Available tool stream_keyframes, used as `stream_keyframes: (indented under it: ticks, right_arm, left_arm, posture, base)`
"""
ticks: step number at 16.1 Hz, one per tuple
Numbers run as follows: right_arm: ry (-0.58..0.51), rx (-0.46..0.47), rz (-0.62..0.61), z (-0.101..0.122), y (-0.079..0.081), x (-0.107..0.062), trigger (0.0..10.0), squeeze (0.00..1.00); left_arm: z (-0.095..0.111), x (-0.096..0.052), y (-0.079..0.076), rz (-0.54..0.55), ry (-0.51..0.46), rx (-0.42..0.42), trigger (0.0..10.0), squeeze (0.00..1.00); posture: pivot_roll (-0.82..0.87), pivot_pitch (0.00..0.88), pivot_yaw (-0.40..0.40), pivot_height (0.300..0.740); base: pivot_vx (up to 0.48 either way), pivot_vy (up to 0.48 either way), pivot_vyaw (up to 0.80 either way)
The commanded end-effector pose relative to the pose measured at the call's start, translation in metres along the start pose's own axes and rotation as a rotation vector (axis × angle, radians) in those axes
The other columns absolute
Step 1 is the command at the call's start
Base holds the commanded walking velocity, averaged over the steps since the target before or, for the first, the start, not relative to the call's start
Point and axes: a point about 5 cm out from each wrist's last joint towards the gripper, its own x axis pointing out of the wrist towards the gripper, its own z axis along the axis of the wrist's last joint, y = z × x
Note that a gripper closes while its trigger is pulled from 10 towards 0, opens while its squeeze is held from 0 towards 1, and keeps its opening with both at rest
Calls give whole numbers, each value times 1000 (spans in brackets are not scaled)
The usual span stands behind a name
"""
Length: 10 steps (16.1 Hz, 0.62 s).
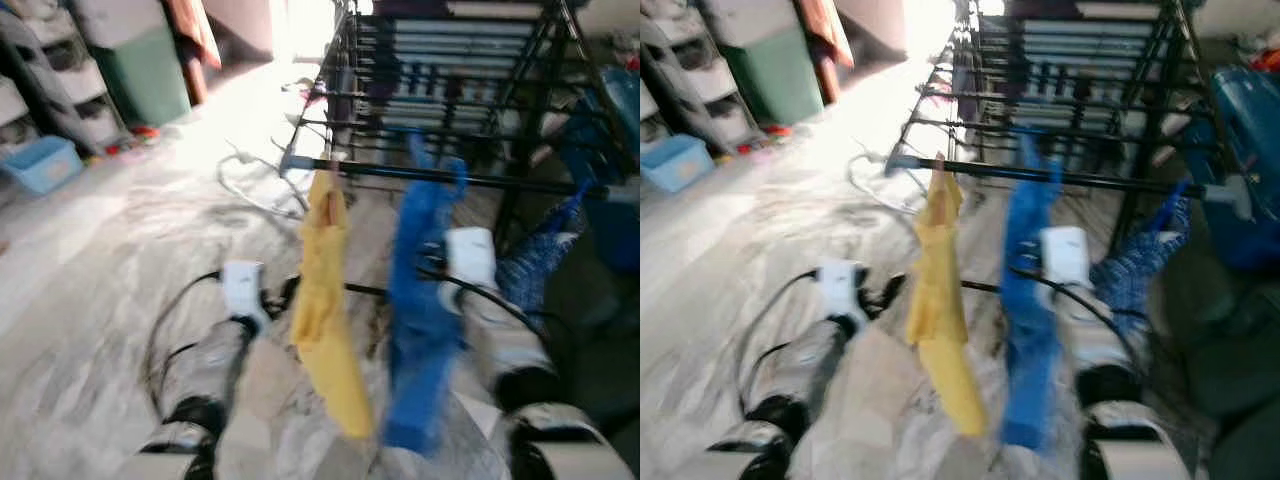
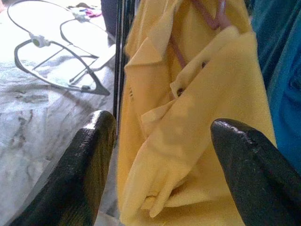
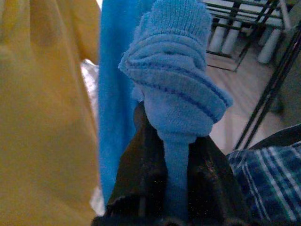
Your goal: Hang hanger
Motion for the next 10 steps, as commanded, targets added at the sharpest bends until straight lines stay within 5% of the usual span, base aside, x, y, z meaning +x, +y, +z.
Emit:
stream_keyframes:
  ticks: [1, 10]
  right_arm:
    - [-39, 4, -18, 15, -6, 4, 10000, 0]
    - [-4, 46, 54, 20, 29, 14, 10000, 0]
  left_arm:
    - [4, 3, -7, -17, -16, -18, 10000, 0]
    - [-8, -11, -4, -34, 4, -7, 10000, 0]
  posture:
    - [-288, 0, 48, 740]
    - [-246, 22, 55, 740]
  base:
    - [0, 0, 0]
    - [0, 0, 0]
